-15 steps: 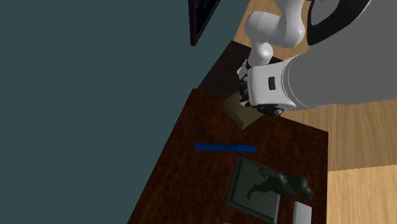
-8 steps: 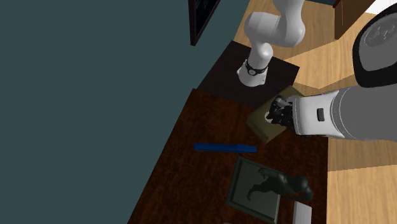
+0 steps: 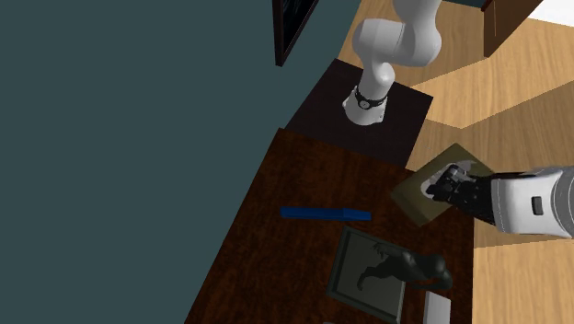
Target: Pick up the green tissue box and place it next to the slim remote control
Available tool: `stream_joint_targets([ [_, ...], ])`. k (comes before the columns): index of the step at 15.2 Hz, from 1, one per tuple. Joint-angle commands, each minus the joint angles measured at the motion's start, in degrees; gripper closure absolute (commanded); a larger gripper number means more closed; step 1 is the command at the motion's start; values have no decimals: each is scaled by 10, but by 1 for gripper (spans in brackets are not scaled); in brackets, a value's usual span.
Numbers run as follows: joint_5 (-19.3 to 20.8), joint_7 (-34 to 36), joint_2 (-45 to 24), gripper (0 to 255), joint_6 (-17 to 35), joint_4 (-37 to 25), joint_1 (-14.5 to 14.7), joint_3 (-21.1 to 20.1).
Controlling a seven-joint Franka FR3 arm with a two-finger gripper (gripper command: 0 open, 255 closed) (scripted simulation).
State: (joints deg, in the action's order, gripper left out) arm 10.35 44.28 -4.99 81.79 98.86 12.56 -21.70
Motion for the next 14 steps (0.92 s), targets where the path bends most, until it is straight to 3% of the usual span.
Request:
stream_joint_targets([
  [1,0,35,-31,255,-1,-25,19,-14],
  [8,14,129,-139,255,-17,-127,84,-44],
  [13,35,188,-238,255,-43,-240,147,-53],
  [14,35,188,-238,255,-35,-232,147,-52],
])
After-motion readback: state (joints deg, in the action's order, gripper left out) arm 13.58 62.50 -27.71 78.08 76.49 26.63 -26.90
